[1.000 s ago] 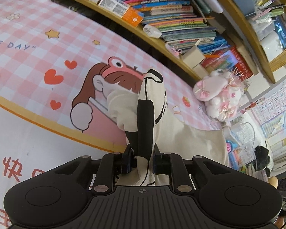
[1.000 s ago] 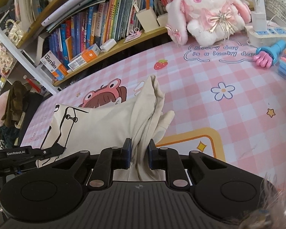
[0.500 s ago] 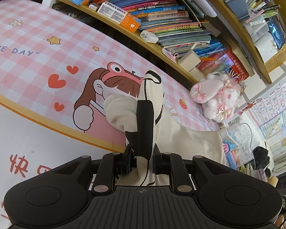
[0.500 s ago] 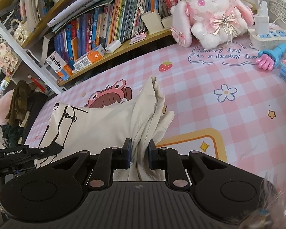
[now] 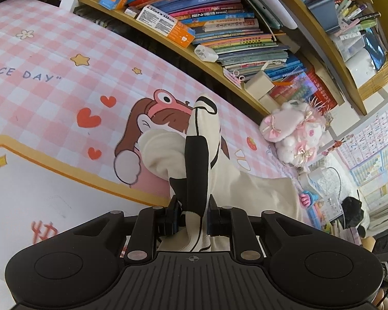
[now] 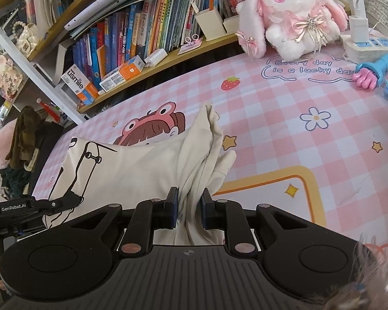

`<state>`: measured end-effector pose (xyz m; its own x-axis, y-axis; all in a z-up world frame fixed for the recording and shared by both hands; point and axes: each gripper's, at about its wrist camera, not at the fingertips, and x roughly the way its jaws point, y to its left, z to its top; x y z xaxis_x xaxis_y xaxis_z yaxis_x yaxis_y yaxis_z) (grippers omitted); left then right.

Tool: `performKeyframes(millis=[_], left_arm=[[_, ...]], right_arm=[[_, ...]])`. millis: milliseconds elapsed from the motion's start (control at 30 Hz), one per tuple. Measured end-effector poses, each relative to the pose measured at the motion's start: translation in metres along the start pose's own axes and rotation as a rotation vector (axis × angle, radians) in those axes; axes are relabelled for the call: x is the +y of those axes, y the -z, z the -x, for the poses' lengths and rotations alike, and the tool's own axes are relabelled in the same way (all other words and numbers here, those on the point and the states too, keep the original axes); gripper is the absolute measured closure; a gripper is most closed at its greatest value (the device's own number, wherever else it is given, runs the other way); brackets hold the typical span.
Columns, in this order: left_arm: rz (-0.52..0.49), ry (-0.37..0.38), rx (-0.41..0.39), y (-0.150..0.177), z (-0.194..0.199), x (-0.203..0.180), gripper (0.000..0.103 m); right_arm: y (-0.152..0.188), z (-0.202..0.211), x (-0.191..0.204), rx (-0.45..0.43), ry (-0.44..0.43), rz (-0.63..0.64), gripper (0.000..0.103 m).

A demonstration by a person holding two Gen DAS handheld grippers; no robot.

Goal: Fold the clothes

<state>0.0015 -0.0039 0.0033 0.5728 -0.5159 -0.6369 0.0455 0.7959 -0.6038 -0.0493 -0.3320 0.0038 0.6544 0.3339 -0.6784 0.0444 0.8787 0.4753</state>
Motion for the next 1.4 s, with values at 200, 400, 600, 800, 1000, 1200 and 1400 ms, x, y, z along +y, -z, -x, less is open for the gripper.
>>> performKeyframes(millis=[200,400,600,800,1000,1200,1400], left_arm=[[-0.014,0.024,0.014,-0.018,0.005,0.025,0.085],[-0.038,0.049,0.027,-0.04,0.015,0.049,0.085],[-0.053,0.086,0.031,-0.062,0.021,0.07,0.085],[-0.056,0.119,0.03,-0.084,0.019,0.085,0.085],[-0.052,0.14,0.019,-0.11,0.009,0.088,0.085],[-0.038,0.128,-0.005,-0.139,-0.016,0.083,0.085],[-0.031,0.113,-0.033,-0.169,-0.043,0.077,0.085]], right_arm=[[0.003,-0.011,0.028,-0.01,0.026,-0.013,0.087],[0.007,-0.022,0.061,-0.025,0.054,-0.021,0.087],[0.01,-0.034,0.092,-0.044,0.078,-0.024,0.087],[0.006,-0.044,0.116,-0.06,0.1,-0.011,0.087],[-0.013,-0.058,0.127,-0.063,0.106,0.003,0.087],[-0.05,-0.081,0.121,-0.066,0.076,0.019,0.087],[-0.09,-0.107,0.114,-0.078,0.061,0.056,0.087]])
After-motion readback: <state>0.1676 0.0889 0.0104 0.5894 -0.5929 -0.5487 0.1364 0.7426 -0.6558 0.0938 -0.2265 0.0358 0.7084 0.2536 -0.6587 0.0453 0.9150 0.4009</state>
